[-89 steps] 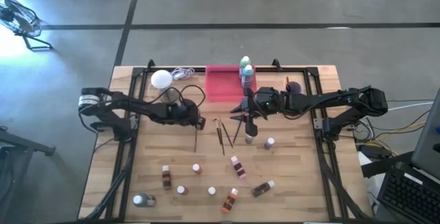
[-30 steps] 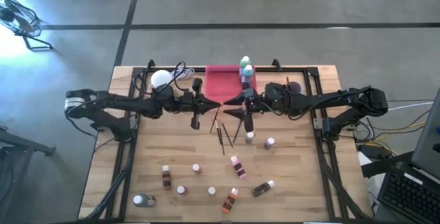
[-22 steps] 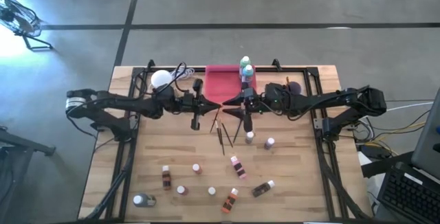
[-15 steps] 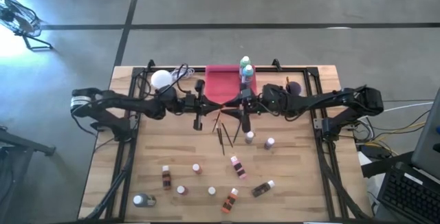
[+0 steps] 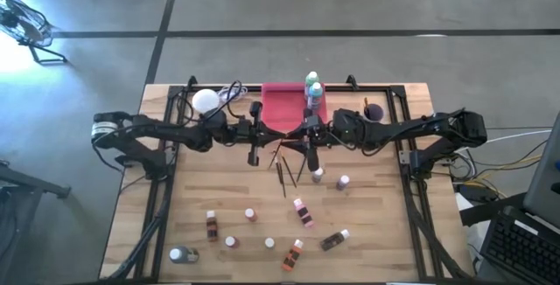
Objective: Pick & Place Paint Supplies
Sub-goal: Put the black gold paint brush into the violet cup
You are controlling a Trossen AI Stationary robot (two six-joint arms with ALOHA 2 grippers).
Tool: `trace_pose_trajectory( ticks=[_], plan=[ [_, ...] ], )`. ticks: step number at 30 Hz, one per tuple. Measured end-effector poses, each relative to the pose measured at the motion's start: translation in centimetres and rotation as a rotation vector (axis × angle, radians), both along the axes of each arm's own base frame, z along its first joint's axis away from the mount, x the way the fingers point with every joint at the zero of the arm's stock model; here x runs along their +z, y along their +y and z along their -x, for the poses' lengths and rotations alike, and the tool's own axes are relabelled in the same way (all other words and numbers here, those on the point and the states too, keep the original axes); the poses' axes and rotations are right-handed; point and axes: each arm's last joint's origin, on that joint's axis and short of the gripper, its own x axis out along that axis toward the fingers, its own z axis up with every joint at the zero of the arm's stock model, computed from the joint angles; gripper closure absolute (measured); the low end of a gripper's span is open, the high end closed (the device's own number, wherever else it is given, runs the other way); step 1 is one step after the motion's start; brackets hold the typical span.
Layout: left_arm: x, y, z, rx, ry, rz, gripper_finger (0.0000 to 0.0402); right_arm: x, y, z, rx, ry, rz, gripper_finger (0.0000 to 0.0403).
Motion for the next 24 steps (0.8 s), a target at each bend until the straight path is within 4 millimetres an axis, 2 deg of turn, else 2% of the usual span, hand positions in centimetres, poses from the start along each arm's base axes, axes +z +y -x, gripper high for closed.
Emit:
trace_pose_trajectory(
  ticks=[7,14,18,24],
  plan=[
    [-0.03,0.01,-0.04,0.001,0.008,0.000,0.0401,0.03,-0.05,0.00,-0.014,-0.003,0.003,0.0305],
    [-0.03,0.01,-0.05,0.000,0.009,0.000,0.0401,-0.01,-0.11,-0.01,-0.035,0.004,0.005,0.0382],
    [-0.05,0.01,-0.05,-0.003,0.011,0.009,0.0400,-0.06,-0.11,-0.01,-0.035,0.010,0.006,0.0388],
    [0.19,0.03,-0.01,-0.001,0.005,0.063,0.0358,-0.32,-0.12,-0.02,-0.037,0.036,0.004,0.0390]
  ],
)
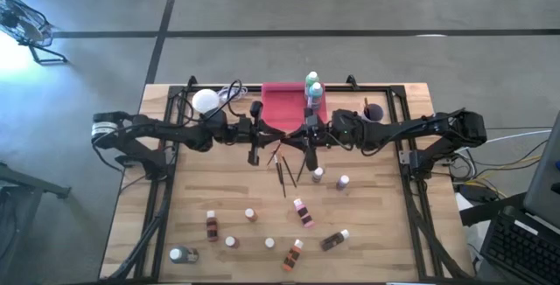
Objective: Pick & Place Paint Supplies
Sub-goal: Put the black gold paint brush into the violet cup
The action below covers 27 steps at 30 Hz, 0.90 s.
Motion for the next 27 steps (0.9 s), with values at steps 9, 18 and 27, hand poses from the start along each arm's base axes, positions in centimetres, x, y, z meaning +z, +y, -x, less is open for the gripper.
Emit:
trace_pose_trajectory(
  ticks=[9,18,27],
  plan=[
    [0.9,0.0,1.0,0.051,0.012,-0.021,0.0232,-0.3,0.0,0.5,-0.001,0.078,-0.011,0.0390],
    [1.4,0.4,2.3,0.294,0.115,-0.018,0.0192,2.1,-0.3,5.5,-0.281,0.284,0.049,0.0390],
    [1.2,0.5,2.4,0.325,0.134,-0.036,0.0193,5.7,-0.8,13.1,-0.792,0.304,0.123,0.0390]
  ],
)
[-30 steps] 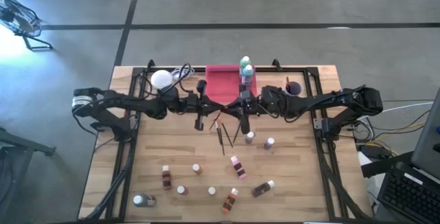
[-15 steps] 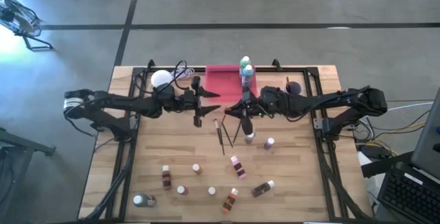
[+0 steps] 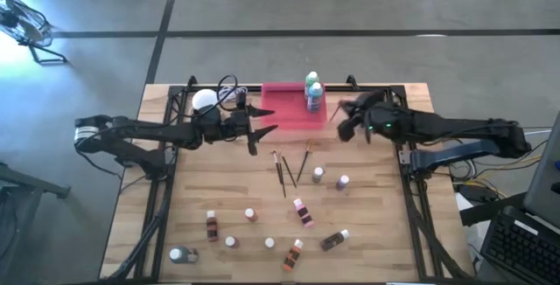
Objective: Pick & Place Paint Supplies
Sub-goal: Put the black gold paint brush into the violet cup
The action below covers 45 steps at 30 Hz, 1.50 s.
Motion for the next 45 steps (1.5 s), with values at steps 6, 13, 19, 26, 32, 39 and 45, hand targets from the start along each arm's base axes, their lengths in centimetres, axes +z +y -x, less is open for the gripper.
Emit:
trace_pose_trajectory(
  ticks=[6,13,19,26,32,39,45],
  plan=[
    [0.0,0.0,0.0,0.000,-0.001,0.000,0.0195,1.3,-0.2,2.7,-0.182,-0.029,0.083,0.0390],
    [0.0,0.0,0.0,0.000,-0.002,0.002,0.0195,1.4,-0.2,3.9,-0.274,-0.006,0.124,0.0390],
    [0.0,0.0,0.0,0.000,-0.002,0.003,0.0195,0.8,-0.5,4.4,-0.332,0.021,0.101,0.0390],
    [0.0,0.0,0.0,-0.001,-0.002,0.006,0.0195,-0.2,-0.9,5.2,-0.414,0.032,0.020,0.0390],
    [0.0,0.0,0.0,-0.001,-0.002,0.007,0.0195,-0.2,-0.8,5.4,-0.422,0.017,0.008,0.0390],
    [0.0,0.0,0.0,-0.001,-0.002,0.007,0.0195,0.1,-0.8,5.9,-0.424,-0.013,0.002,0.0390],
    [0.0,0.0,0.0,-0.002,-0.001,0.007,0.0195,0.1,-0.7,6.5,-0.426,-0.013,-0.004,0.0390]
  ],
)
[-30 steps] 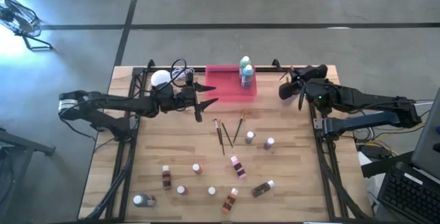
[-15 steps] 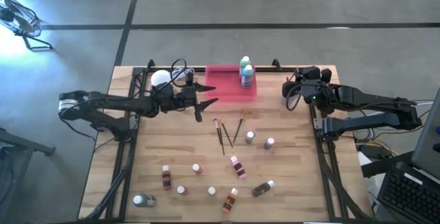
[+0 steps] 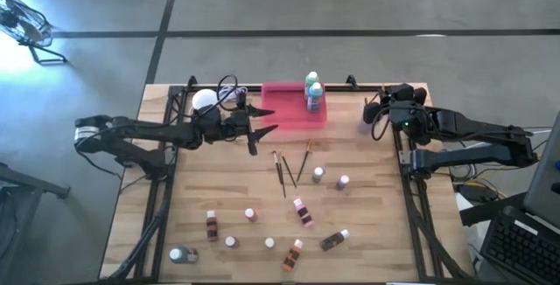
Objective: Pick & Place Paint Supplies
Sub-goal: Put the black gold paint brush into the violet cup
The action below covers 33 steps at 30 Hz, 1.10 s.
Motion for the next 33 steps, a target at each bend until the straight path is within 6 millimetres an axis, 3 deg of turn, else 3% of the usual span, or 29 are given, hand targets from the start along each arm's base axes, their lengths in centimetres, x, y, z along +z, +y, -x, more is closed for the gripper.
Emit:
trace_pose_trajectory(
  ticks=[10,21,33],
  plan=[
    [-0.1,0.0,0.0,0.000,0.008,0.002,0.0195,-1.8,0.1,0.4,-0.038,0.023,-0.061,0.0390],
    [-0.1,0.0,0.0,-0.001,0.006,0.003,0.0195,-6.0,-0.1,-0.6,-0.072,0.123,-0.093,0.0390],
    [-0.1,0.0,0.0,-0.001,0.005,0.005,0.0195,-8.7,-0.8,-1.0,-0.110,0.117,-0.098,0.0390]
  ],
)
